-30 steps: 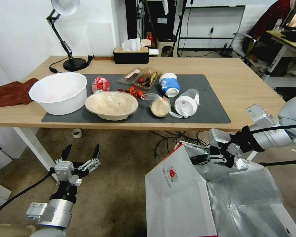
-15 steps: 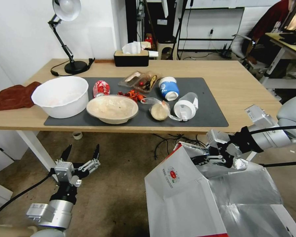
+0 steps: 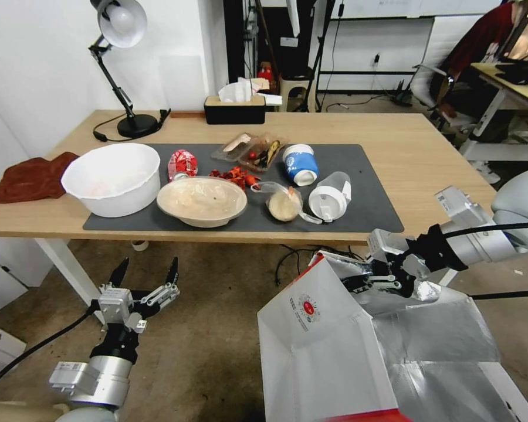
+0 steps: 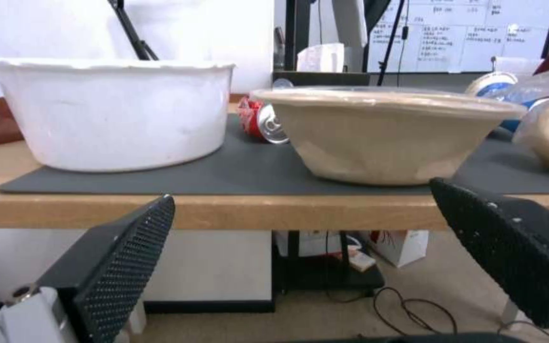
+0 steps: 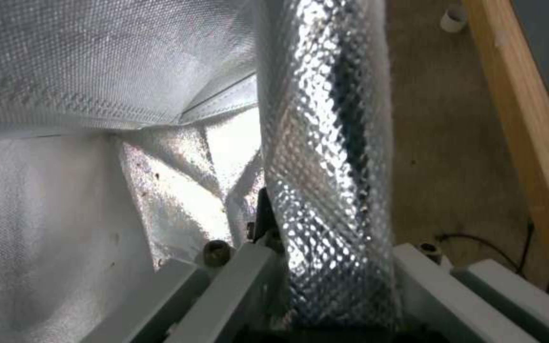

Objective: Pick up the food delivery bag from the floor and place it on the table.

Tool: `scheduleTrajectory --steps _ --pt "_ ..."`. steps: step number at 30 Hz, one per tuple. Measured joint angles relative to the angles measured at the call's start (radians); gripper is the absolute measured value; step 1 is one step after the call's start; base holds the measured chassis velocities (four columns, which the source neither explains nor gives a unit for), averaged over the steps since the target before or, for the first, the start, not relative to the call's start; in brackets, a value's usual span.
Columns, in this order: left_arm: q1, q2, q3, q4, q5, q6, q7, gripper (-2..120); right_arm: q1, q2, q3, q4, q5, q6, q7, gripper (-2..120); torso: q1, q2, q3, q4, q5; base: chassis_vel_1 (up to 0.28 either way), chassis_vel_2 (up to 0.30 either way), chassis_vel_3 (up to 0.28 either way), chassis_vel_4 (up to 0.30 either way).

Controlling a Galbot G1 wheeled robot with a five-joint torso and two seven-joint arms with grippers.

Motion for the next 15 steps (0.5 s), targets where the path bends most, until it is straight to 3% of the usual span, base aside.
scheduleTrajectory --steps 15 --pt "-0.001 -0.002 0.0 0.003 0.001 0.0 0.0 100 0.002 0.008 -0.001 -0.006 -0.01 0.0 -0.005 0 0.028 0.065 0.037 0.0 0.0 0.0 0.0 0.0 0.0"
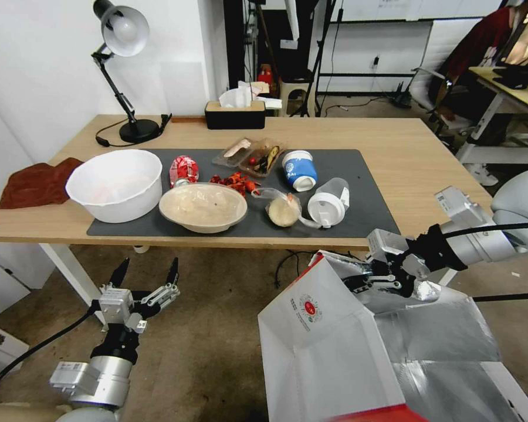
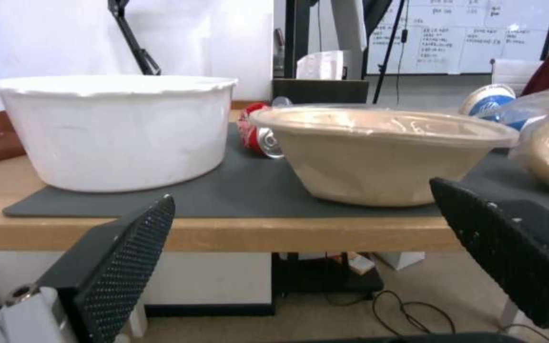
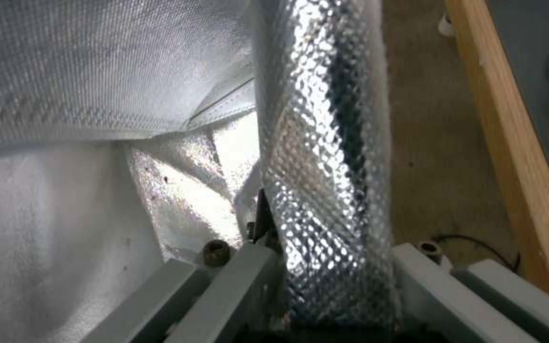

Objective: Pick up the food delivery bag from the floor and place it on the table.

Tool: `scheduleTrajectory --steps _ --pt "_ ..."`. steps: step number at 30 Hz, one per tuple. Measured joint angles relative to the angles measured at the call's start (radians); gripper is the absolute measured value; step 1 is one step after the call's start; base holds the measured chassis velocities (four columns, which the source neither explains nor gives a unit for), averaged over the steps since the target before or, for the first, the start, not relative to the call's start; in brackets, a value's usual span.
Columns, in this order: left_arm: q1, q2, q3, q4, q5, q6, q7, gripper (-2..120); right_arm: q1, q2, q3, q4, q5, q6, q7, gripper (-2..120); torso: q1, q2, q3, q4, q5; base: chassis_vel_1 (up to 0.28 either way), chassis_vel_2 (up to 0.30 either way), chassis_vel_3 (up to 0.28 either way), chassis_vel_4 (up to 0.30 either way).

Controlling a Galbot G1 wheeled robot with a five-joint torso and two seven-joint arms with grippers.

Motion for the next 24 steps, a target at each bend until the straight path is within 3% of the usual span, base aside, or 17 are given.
scheduleTrajectory --steps 15,24 --pt "0.001 0.0 0.001 0.002 0.001 0.0 0.001 100 -0.003 0.003 0.001 0.0 -0.005 0.001 -0.002 0 0.024 0.058 0.033 0.0 0.0 0.0 0.0 0.0 0.0" --pt "0.002 -0.002 0.001 0.002 0.004 -0.001 0.001 100 -0.007 0.004 0.006 0.0 -0.009 0.002 -0.006 0 0.051 0.118 0.068 0.0 0.0 0.0 0.0 0.0 0.0"
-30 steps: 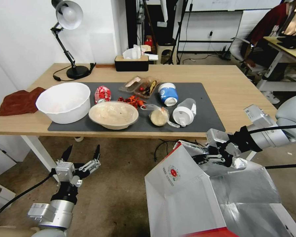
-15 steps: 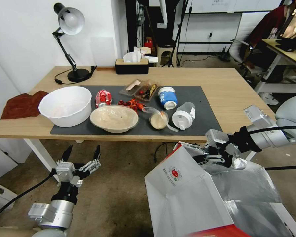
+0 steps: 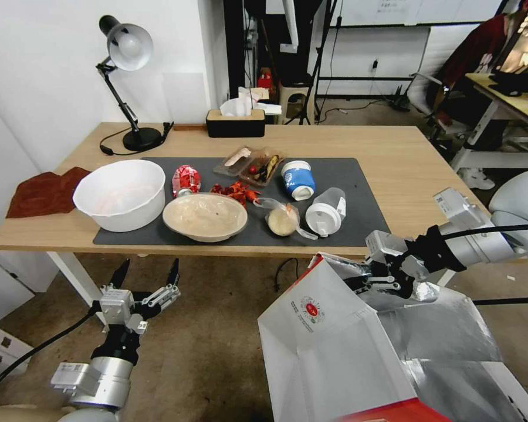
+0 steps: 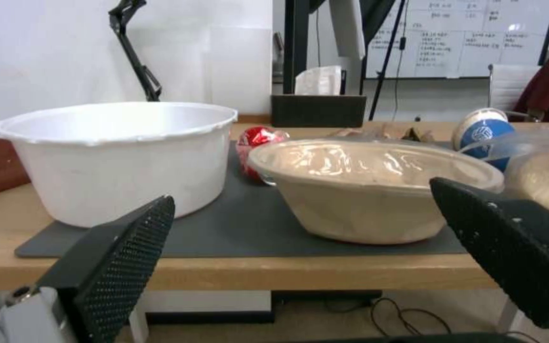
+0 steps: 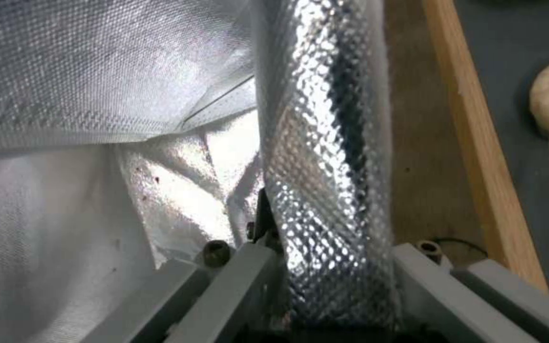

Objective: Pick up the food delivery bag from the floor and place it on the table.

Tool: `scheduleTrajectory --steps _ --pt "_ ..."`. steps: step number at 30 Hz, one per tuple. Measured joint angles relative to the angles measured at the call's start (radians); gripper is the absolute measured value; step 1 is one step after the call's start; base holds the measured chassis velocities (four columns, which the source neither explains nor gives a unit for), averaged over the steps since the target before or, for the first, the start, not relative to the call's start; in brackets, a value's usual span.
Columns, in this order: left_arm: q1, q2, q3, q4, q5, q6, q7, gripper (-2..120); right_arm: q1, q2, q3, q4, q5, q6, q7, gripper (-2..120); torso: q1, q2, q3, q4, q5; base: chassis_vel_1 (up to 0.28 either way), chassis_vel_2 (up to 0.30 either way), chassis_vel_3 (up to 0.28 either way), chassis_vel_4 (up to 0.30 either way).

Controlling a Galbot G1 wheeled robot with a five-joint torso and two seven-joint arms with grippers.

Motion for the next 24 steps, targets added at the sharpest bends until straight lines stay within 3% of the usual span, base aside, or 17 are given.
scheduleTrajectory --steps 24 --pt "-0.001 0.001 0.002 -0.001 -0.007 -0.008 -0.003 100 -0.002 0.004 0.004 0.0 -0.006 0.0 -0.005 0 0.049 0.112 0.063 0.0 -0.0001 0.0 0.0 0.0 0.0"
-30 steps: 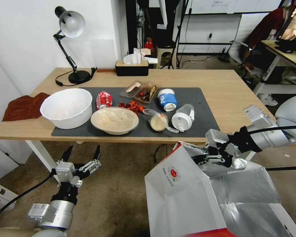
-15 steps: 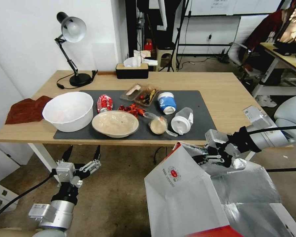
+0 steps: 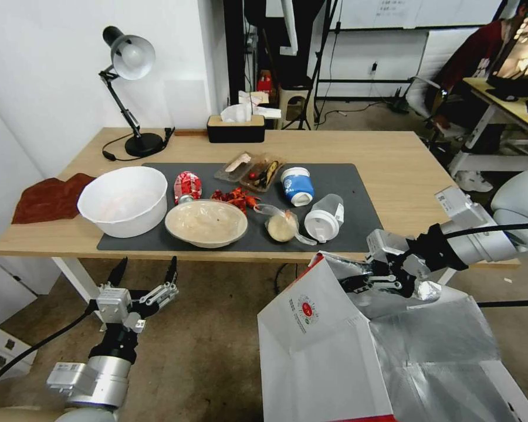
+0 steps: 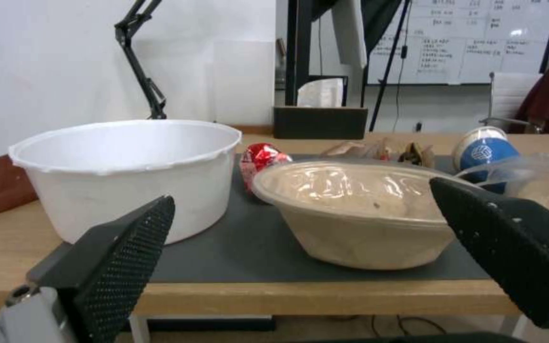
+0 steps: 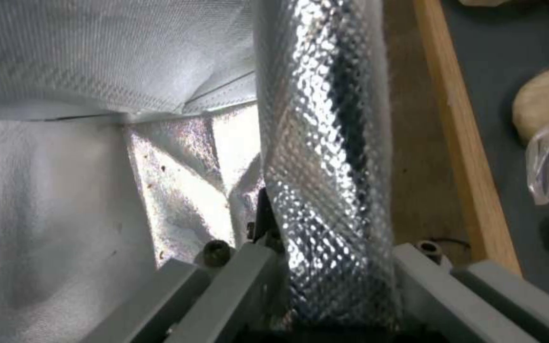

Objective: Pick up the food delivery bag from the floor and place it on the table.

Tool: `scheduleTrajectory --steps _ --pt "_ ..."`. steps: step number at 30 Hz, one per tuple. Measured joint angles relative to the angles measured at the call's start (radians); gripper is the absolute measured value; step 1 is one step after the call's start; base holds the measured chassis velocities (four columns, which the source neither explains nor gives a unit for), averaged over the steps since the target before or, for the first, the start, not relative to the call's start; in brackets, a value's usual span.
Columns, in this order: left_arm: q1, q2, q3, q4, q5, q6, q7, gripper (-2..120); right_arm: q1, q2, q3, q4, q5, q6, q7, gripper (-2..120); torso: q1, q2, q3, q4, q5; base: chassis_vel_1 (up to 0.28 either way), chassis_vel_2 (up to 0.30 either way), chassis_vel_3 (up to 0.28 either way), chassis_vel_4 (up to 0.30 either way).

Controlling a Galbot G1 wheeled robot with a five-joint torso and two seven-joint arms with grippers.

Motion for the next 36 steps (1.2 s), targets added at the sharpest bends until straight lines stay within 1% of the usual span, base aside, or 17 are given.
scheduleTrajectory --steps 25,33,36 --pt "0.009 0.005 -0.008 -0.018 0.006 0.011 -0.003 100 0.016 -0.011 -0.002 0.001 0.01 0.003 -0.013 0 -0.003 -0.007 -0.004 0.0 0.0001 0.0 0.0 0.0 0.0" --pt "0.011 0.009 -0.014 -0.002 0.008 0.008 -0.001 100 0.046 -0.043 0.066 -0.035 0.063 0.004 -0.027 0 -0.004 -0.009 -0.005 0.0 0.0 0.0 0.0 0.0 0.0" --pt "0.013 0.013 -0.016 0.005 0.009 0.006 -0.001 100 0.071 -0.061 0.114 -0.063 0.112 0.003 -0.033 0 -0.004 -0.009 -0.005 0.0 0.0 0.0 0.0 0.0 0.0"
